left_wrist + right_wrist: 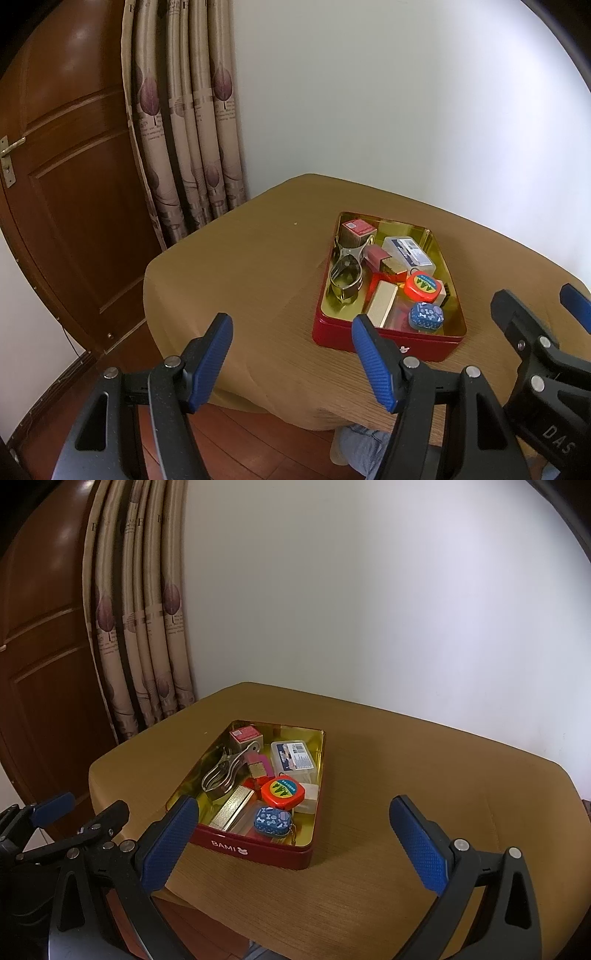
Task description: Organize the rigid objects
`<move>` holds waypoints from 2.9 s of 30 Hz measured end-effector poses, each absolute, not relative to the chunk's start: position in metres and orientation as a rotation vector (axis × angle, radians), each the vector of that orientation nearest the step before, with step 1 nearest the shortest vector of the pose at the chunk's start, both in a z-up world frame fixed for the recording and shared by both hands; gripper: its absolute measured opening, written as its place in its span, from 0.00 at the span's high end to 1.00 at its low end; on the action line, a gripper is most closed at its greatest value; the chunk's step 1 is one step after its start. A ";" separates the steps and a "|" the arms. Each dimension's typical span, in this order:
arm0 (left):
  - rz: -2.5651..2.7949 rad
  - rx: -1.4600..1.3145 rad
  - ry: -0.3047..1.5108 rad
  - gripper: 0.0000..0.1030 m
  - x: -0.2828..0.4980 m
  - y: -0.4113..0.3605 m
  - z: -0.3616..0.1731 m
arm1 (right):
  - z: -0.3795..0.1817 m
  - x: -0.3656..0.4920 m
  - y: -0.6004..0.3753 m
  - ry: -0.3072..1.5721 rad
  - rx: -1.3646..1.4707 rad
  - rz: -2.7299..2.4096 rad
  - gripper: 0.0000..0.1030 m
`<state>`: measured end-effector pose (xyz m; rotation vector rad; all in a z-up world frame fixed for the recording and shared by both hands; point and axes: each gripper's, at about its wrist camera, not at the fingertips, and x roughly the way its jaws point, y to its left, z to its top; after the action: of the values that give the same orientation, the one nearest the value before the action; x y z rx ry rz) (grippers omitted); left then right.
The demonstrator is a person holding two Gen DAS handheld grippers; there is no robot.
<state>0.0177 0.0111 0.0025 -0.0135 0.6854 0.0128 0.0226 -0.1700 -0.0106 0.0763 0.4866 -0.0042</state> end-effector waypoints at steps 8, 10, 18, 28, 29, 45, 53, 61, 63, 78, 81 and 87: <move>0.010 -0.016 0.686 0.33 0.017 0.010 0.003 | -0.009 0.021 -0.170 0.479 0.079 -0.006 0.01; 0.012 -0.016 0.684 0.33 0.017 0.010 0.003 | -0.008 0.021 -0.170 0.473 0.081 -0.014 0.01; 0.003 -0.021 0.673 0.33 0.015 0.012 0.007 | -0.010 0.026 -0.173 0.481 0.094 -0.034 0.01; -0.023 -0.040 0.620 0.32 0.007 0.015 0.018 | -0.007 0.026 -0.176 0.454 0.114 -0.055 0.01; -0.018 -0.043 0.615 0.31 0.006 0.016 0.019 | -0.006 0.024 -0.176 0.448 0.114 -0.055 0.01; -0.002 -0.048 0.593 0.30 0.005 0.020 0.020 | -0.010 0.020 -0.171 0.444 0.117 -0.057 0.01; -0.007 -0.052 0.608 0.30 0.006 0.022 0.019 | -0.010 0.018 -0.169 0.448 0.116 -0.056 0.01; -0.006 -0.053 0.623 0.30 0.006 0.025 0.017 | -0.011 0.017 -0.168 0.451 0.115 -0.057 0.01; -0.008 -0.055 0.622 0.30 0.007 0.026 0.016 | -0.011 0.016 -0.166 0.452 0.109 -0.060 0.01; -0.005 -0.043 0.626 0.26 0.009 0.024 0.015 | -0.015 0.018 -0.169 0.465 0.116 -0.065 0.01; -0.003 -0.043 0.625 0.25 0.009 0.024 0.014 | -0.015 0.018 -0.169 0.471 0.119 -0.063 0.01; -0.003 -0.045 0.629 0.25 0.010 0.024 0.012 | -0.016 0.019 -0.169 0.474 0.118 -0.063 0.01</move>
<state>0.0098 0.0242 0.0121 -0.0445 0.6291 -0.0032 0.0192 -0.1694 -0.0156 0.1177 0.4737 -0.0628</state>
